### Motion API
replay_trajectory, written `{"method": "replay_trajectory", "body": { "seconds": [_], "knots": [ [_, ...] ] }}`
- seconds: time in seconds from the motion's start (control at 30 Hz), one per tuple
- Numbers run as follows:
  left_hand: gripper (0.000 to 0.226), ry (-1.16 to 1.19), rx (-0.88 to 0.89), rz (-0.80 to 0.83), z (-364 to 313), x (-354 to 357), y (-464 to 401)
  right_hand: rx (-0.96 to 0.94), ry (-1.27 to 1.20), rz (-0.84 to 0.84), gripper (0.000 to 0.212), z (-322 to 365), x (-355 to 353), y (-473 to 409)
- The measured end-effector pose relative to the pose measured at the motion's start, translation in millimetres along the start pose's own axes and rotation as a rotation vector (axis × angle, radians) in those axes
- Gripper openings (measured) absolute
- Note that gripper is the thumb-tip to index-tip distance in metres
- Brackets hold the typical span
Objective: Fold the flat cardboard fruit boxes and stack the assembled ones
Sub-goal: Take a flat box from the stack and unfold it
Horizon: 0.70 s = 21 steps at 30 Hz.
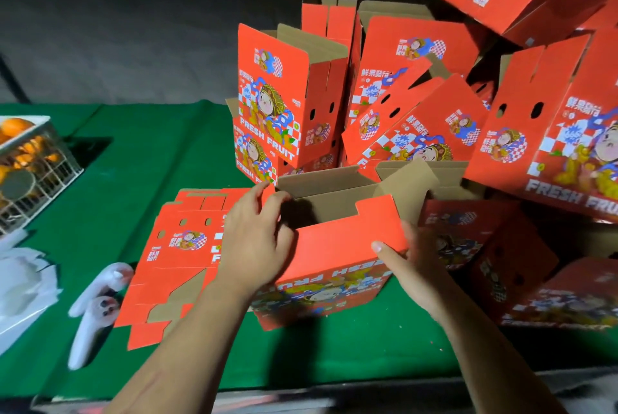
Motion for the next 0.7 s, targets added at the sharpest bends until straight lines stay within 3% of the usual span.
{"method": "replay_trajectory", "body": {
  "seconds": [0.07,0.1,0.27,0.4,0.57,0.63,0.7],
  "knots": [
    [0.055,-0.018,-0.021,0.008,8.8,-1.3,-1.0,-0.056,0.014,0.077,0.082,0.4,1.3,-0.6],
    [0.056,-0.016,-0.037,0.017,13.3,-1.3,-2.0,-0.054,0.032,0.095,0.09,-1.3,0.6,-1.5],
    [0.055,-0.016,-0.019,0.146,24.4,8.5,-22.7,-0.062,0.046,0.009,0.074,-3.4,-5.8,-8.0],
    [0.058,-0.014,-0.032,0.229,30.8,20.8,-28.8,-0.145,0.091,-0.043,0.093,11.3,-0.8,2.6],
    [0.033,-0.209,0.032,0.04,18.4,19.5,-27.1,-0.438,0.342,-0.385,0.101,53.1,-10.2,37.6],
    [0.045,-0.07,-0.044,-0.013,31.6,19.2,-30.1,-0.388,0.322,-0.398,0.097,48.2,-5.7,41.2],
    [0.059,0.113,-0.173,-0.034,55.2,19.6,-34.6,-0.255,0.245,-0.307,0.089,34.1,4.1,36.4]
  ]
}}
Point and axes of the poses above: each hand's wrist, its own y-axis away from the middle knuckle, its own x-axis out of the palm, z = x × y, the point moved 10 cm from there along -y, towards the middle knuckle, and after that the axes turned 11 degrees about x, right-handed, at the moved point
